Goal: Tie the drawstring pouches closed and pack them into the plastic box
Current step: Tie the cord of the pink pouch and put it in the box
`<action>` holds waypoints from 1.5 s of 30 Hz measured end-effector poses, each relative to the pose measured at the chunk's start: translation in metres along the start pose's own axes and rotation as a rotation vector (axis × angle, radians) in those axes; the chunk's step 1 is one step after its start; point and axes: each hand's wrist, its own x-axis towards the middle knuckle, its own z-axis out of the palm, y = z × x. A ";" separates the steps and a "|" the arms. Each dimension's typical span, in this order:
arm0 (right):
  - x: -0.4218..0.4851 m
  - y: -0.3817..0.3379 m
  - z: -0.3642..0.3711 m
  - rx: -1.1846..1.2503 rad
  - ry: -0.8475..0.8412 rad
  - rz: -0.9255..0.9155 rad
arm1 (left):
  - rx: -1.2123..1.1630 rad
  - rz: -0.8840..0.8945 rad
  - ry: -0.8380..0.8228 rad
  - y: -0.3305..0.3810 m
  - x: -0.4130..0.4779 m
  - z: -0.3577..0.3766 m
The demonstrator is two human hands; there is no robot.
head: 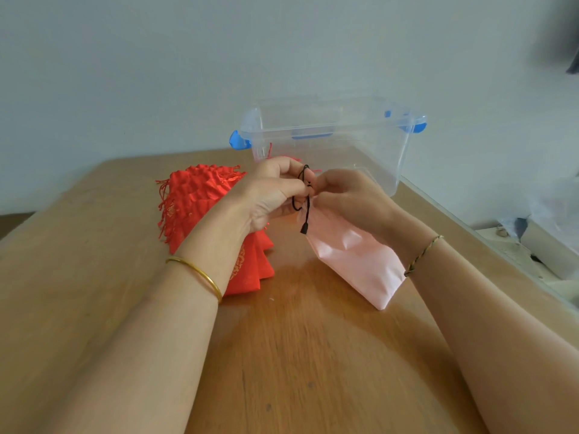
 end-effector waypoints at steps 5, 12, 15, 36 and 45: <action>0.000 0.002 -0.002 0.059 0.022 0.035 | 0.257 0.240 0.135 -0.008 0.004 0.000; 0.002 0.007 0.007 0.353 0.082 0.163 | 0.566 0.524 0.260 -0.014 0.006 0.010; 0.003 0.010 0.008 0.447 0.049 0.222 | 0.602 0.587 0.257 -0.017 0.007 0.011; 0.011 0.013 0.003 0.903 0.129 0.429 | 0.112 0.270 0.154 -0.015 0.006 0.014; 0.017 0.021 0.012 0.549 0.303 0.132 | -0.001 0.170 0.130 -0.014 0.005 0.011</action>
